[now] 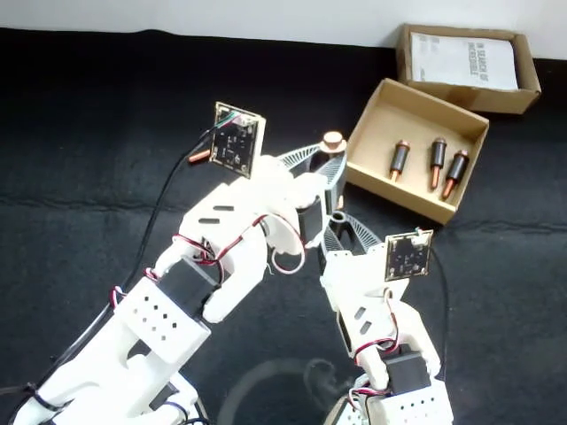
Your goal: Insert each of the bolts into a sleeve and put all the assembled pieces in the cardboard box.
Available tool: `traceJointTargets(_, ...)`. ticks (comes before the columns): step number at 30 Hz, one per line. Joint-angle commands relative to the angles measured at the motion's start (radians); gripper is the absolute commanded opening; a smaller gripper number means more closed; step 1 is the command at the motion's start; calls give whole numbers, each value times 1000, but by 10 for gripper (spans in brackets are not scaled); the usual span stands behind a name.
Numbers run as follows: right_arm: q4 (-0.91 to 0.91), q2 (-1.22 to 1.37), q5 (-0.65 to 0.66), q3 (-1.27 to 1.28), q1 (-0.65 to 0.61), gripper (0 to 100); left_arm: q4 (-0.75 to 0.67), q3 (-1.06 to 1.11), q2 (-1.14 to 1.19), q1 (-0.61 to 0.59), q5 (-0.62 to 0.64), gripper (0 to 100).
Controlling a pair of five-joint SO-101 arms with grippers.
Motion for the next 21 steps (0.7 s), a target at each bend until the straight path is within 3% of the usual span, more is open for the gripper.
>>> traceJointTargets(1, -24, -12, -9, 133, -7, 7, -2, 15, -30, 7, -6, 9)
traceJointTargets(9, -24, -21, -9, 133, -8, 7, -198, 143, -8, 1, -57, 9)
traceJointTargets(21, -24, -22, -8, 133, -28, 7, -199, 116, 36, 7, -78, 9)
